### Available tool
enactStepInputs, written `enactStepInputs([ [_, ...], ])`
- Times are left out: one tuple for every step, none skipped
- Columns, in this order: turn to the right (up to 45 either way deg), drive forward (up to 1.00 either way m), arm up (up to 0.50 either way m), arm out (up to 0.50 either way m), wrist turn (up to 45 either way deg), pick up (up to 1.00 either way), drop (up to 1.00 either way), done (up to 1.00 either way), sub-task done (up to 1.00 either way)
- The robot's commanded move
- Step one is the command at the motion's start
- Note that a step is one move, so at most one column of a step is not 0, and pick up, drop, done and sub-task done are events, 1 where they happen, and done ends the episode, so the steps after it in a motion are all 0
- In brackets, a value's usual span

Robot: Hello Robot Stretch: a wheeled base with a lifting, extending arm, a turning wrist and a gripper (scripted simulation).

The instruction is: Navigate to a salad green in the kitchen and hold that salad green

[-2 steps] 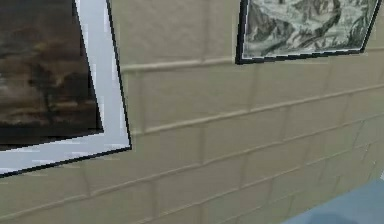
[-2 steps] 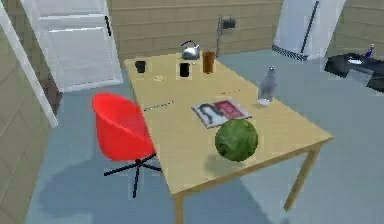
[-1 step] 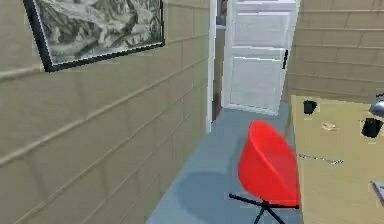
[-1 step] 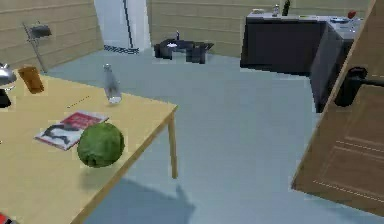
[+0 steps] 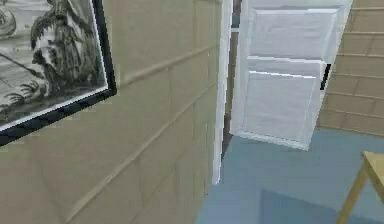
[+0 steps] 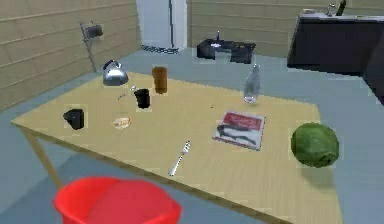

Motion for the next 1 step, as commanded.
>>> enactStepInputs([
  [42.0,0.00,0.00,0.00,0.0,0.00,0.00,0.00,0.00],
])
